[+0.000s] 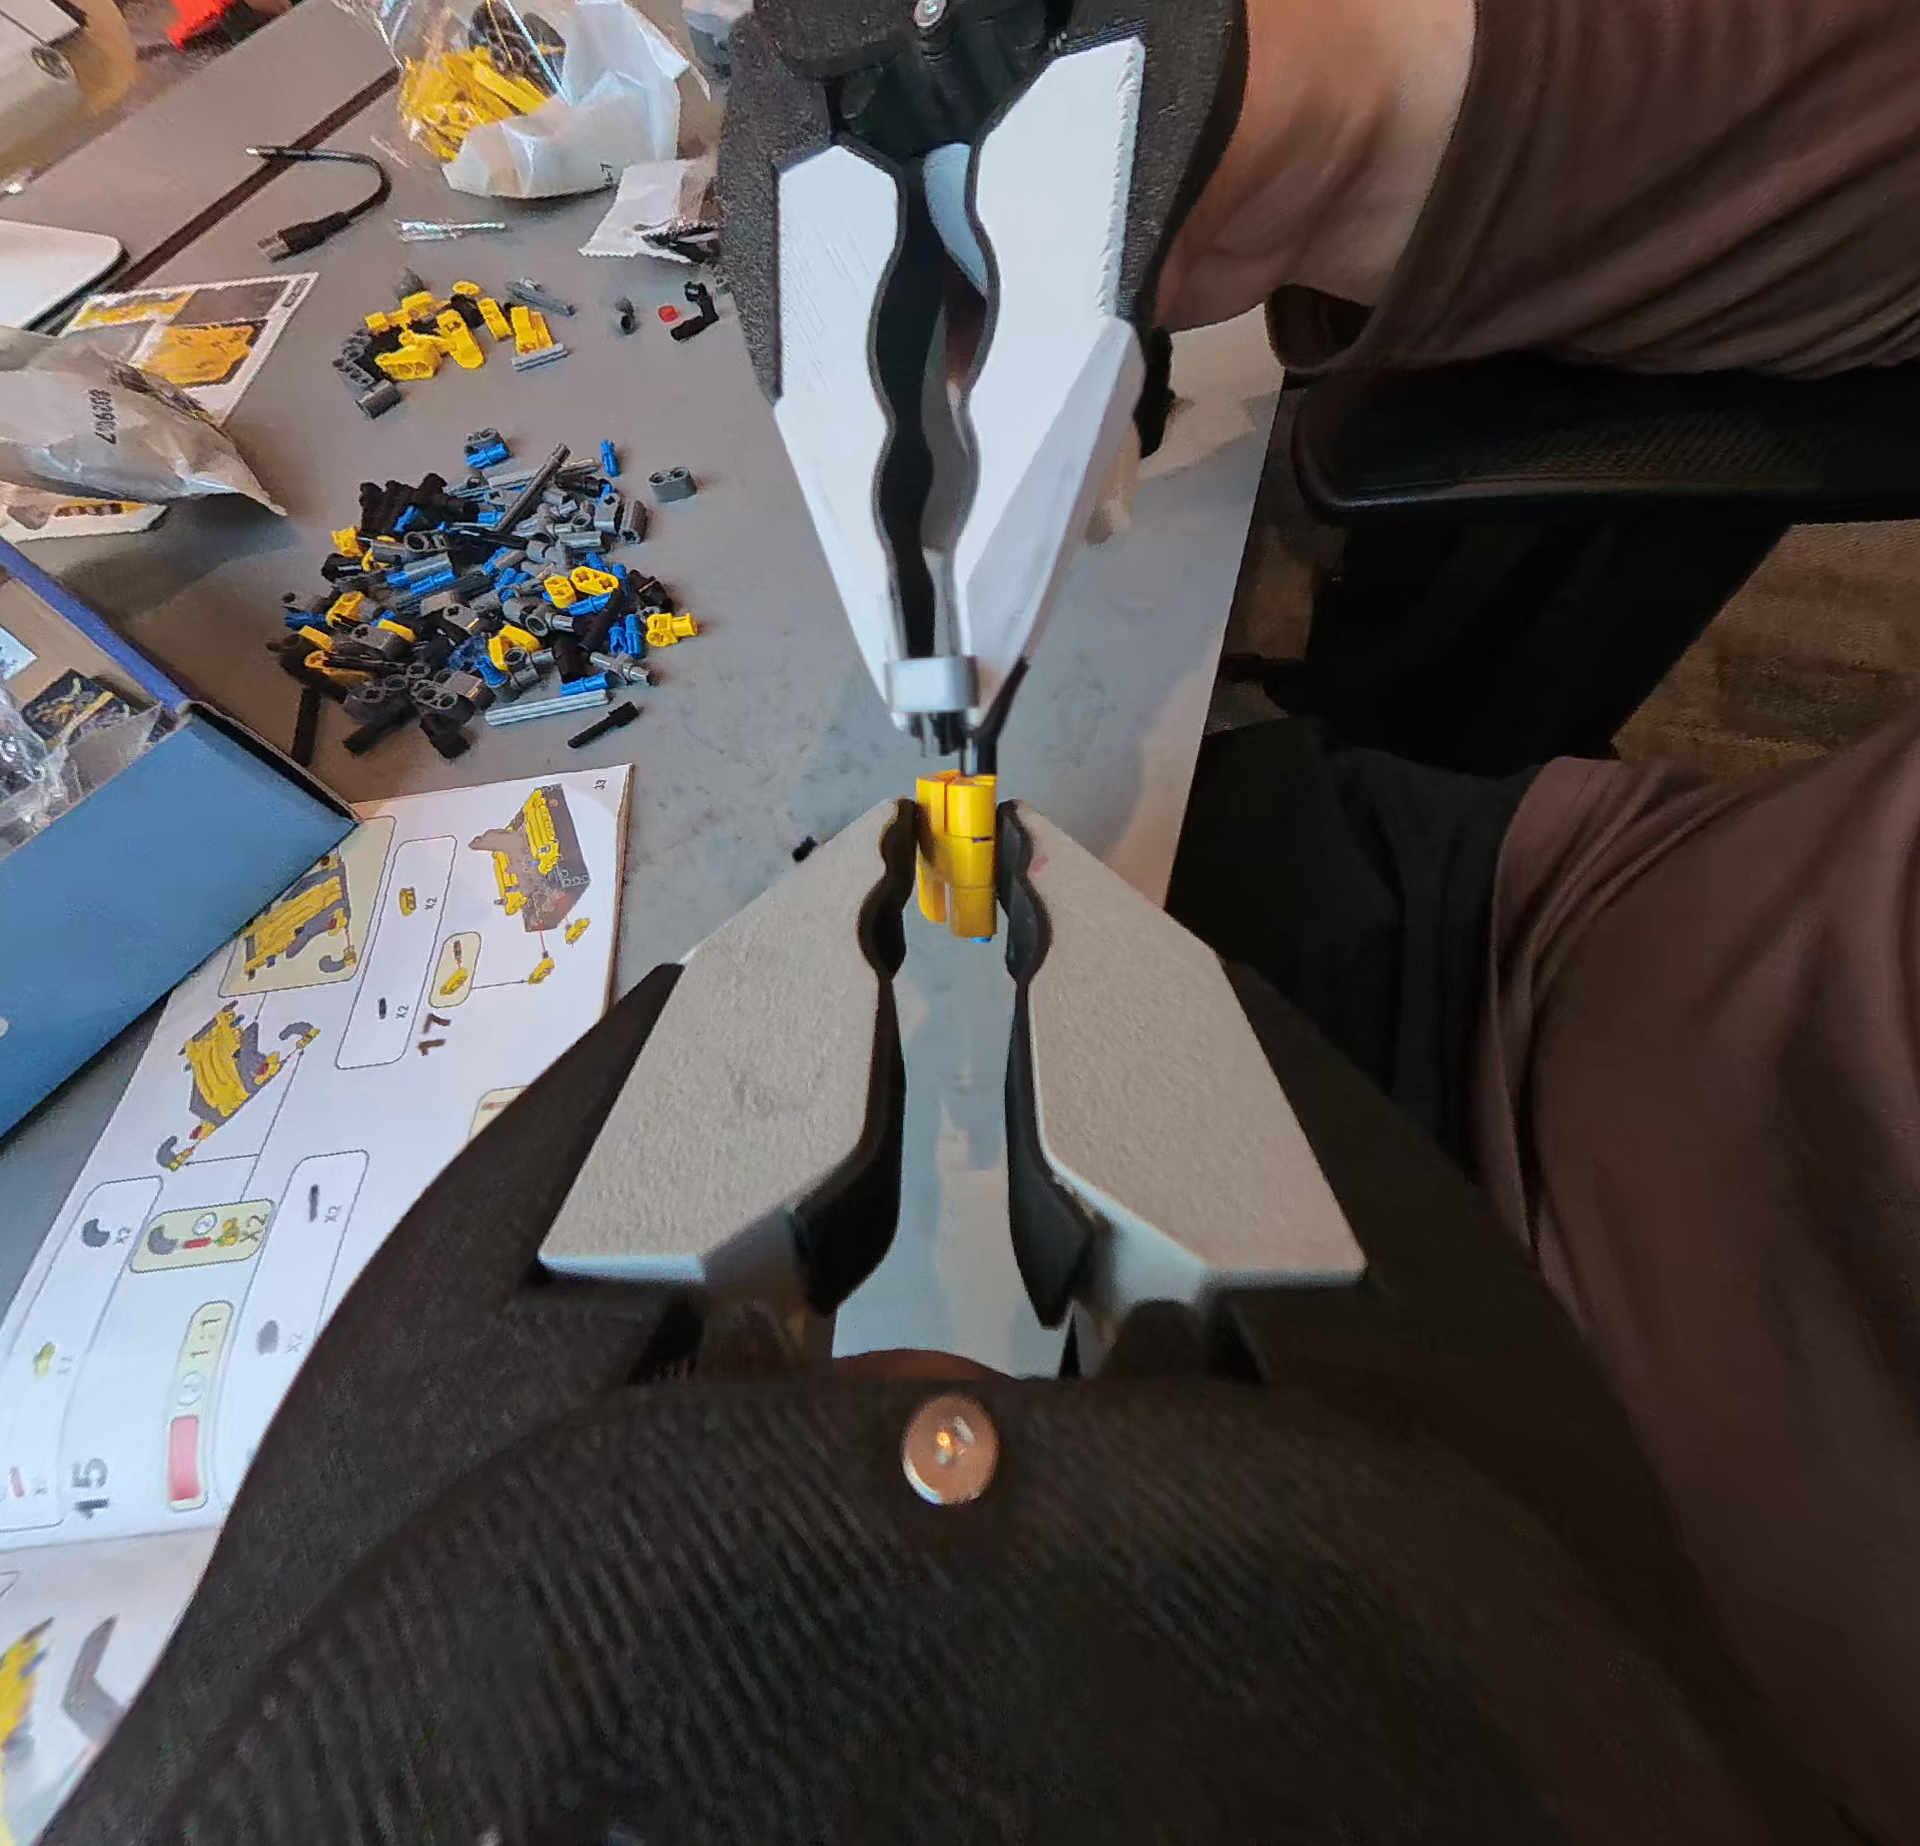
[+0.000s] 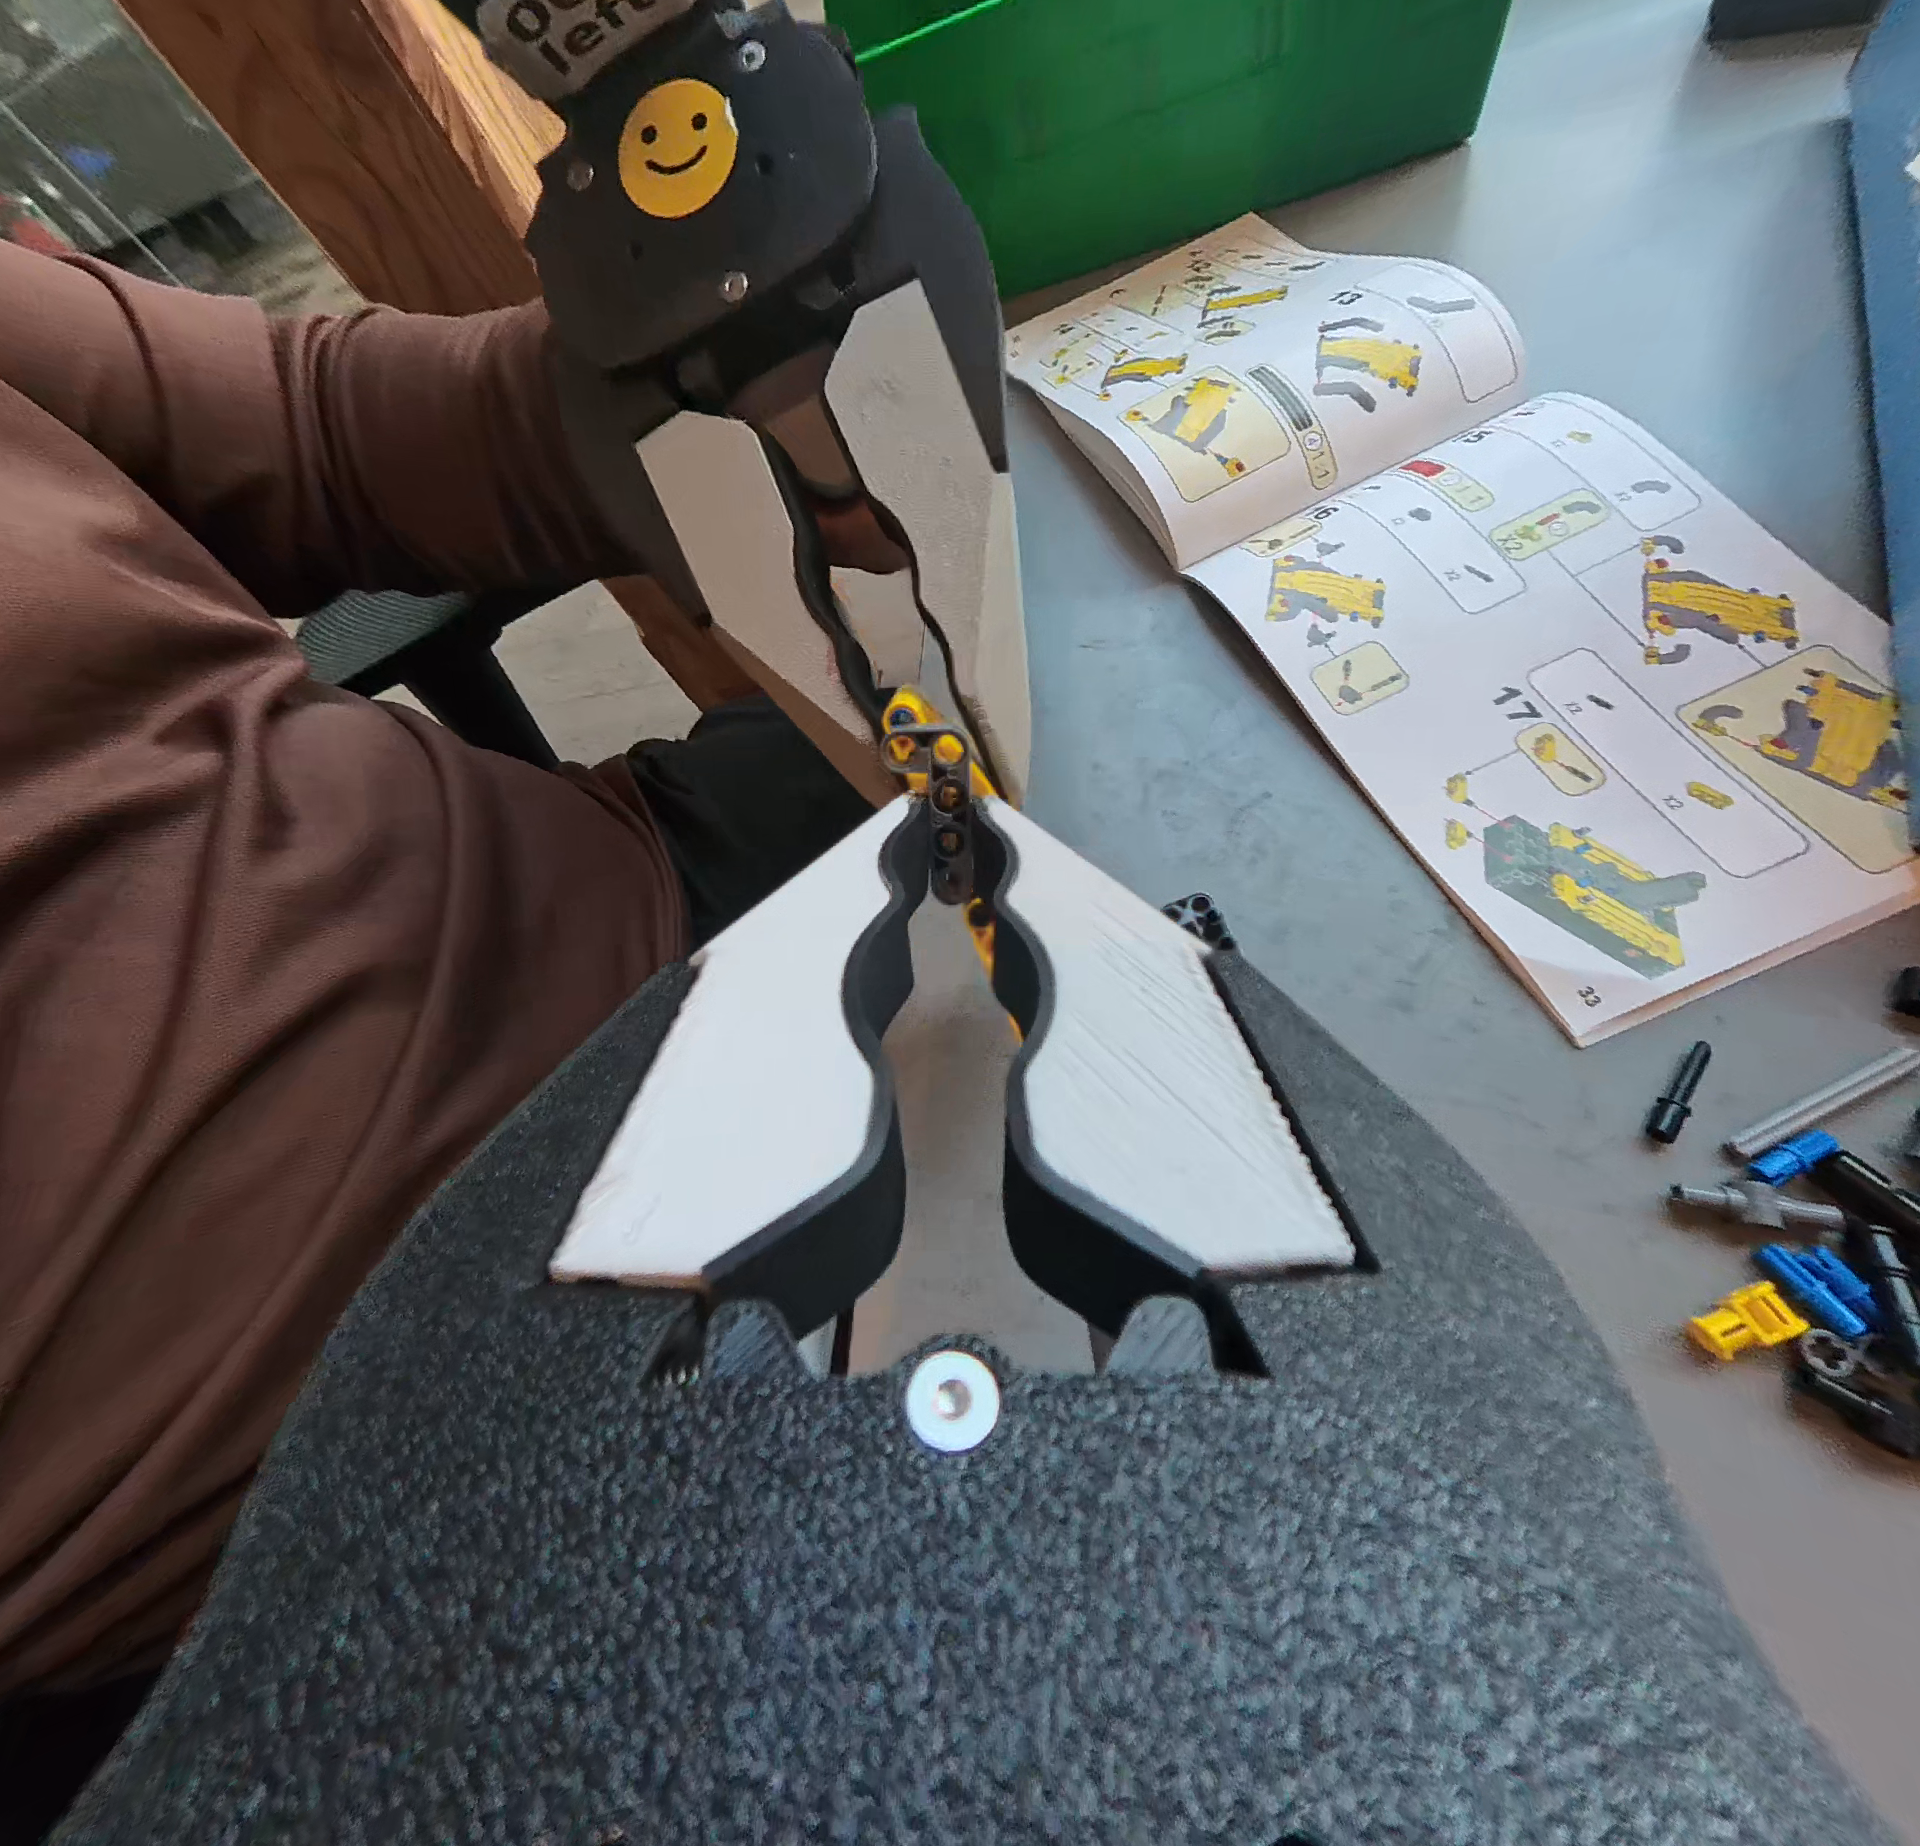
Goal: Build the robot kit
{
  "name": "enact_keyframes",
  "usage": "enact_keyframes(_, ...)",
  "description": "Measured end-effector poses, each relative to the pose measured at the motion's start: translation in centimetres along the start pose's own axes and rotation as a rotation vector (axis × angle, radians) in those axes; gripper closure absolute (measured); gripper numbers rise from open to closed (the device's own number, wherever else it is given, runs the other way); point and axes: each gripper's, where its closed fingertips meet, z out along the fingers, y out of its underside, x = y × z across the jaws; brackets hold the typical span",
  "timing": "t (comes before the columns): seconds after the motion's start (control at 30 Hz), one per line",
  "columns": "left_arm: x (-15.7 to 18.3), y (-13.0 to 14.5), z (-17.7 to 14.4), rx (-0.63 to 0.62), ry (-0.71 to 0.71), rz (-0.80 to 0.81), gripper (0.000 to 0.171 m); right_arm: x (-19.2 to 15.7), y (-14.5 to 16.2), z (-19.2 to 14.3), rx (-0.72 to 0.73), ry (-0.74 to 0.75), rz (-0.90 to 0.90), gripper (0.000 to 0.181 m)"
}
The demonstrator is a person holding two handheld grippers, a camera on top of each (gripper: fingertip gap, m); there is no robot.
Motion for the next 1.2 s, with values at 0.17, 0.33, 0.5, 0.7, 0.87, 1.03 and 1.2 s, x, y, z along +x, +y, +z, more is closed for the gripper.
enact_keyframes(0.17,-0.1,0.5,0.0,-0.091,0.03,0.026,0.159,-0.2,0.5,0.6,-0.033,-0.003,0.012,0.175)
enact_keyframes(0.33,0.1,1.0,0.2,-0.136,0.063,0.029,0.16,-0.2,0.7,0.7,-0.027,-0.035,0.057,0.175)
enact_keyframes(0.5,0.1,0.9,0.5,-0.106,0.081,0.006,0.16,-0.4,0.7,0.8,0.015,-0.105,0.13,0.175)
enact_keyframes(0.7,0.1,1.0,0.3,-0.069,0.101,-0.022,0.16,-0.3,0.5,1.0,0.07,-0.179,0.167,0.175)
enact_keyframes(0.87,0.0,1.1,0.3,-0.054,0.11,-0.042,0.16,-0.1,0.5,1.1,0.09,-0.194,0.162,0.175)
enact_keyframes(1.03,0.0,1.0,0.3,-0.05,0.112,-0.043,0.16,0.0,0.6,1.0,0.095,-0.173,0.099,0.175)
enact_keyframes(1.2,0.0,1.0,0.3,-0.061,0.112,-0.032,0.16,0.0,0.5,1.1,0.08,-0.108,-0.003,0.175)
